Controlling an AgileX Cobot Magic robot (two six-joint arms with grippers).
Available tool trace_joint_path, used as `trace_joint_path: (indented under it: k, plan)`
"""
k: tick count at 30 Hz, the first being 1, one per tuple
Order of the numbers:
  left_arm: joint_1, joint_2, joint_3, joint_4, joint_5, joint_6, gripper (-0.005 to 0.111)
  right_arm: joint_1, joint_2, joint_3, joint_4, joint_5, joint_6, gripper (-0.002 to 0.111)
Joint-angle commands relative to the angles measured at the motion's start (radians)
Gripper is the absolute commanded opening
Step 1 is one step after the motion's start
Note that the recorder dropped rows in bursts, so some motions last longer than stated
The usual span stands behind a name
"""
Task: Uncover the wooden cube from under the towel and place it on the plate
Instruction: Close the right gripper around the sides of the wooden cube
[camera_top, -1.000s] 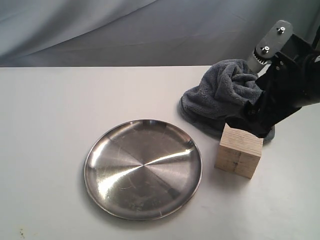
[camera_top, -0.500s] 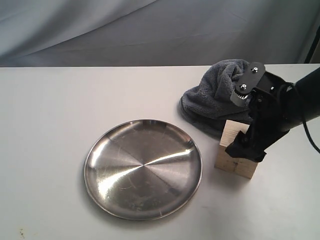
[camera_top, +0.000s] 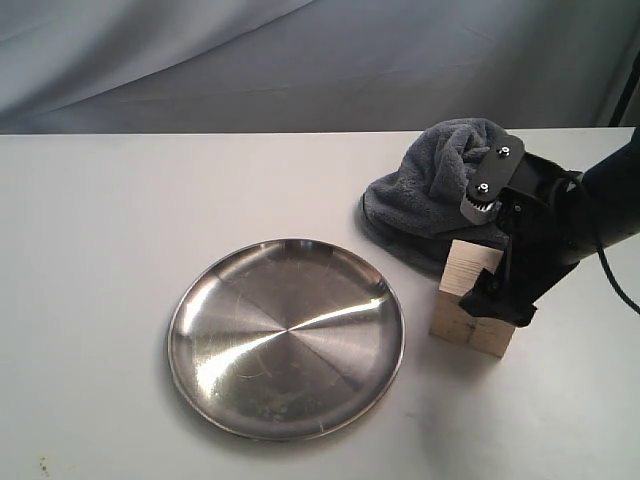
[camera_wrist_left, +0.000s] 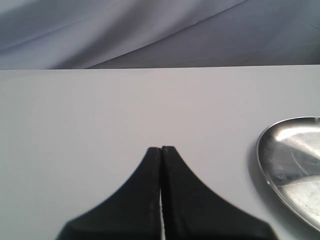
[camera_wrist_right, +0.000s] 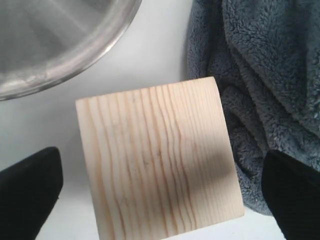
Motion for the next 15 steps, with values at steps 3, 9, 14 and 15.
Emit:
trace_joint_path:
  k: [3,9,14,15]
  plan:
    - [0.001,-0.002,0.005,-0.005,-0.013,-0.001,0.001,-0.001,0.0,0.006,-0.007,-0.014,-0.033,0.105]
    - [0.001,-0.002,0.005,-0.005,-0.013,-0.004,0.001,-0.001,0.077,0.006,-0.007,-0.044,-0.046,0.105]
    - [0.001,-0.002,0.005,-0.005,-0.013,-0.004,0.001,-0.001,0.118,0.006,-0.006,-0.05,-0.049,0.105]
    - [0.001,-0.002,0.005,-0.005,-0.013,-0.002,0.001,-0.001,0.125,0.006,-0.003,-0.05,-0.049,0.104]
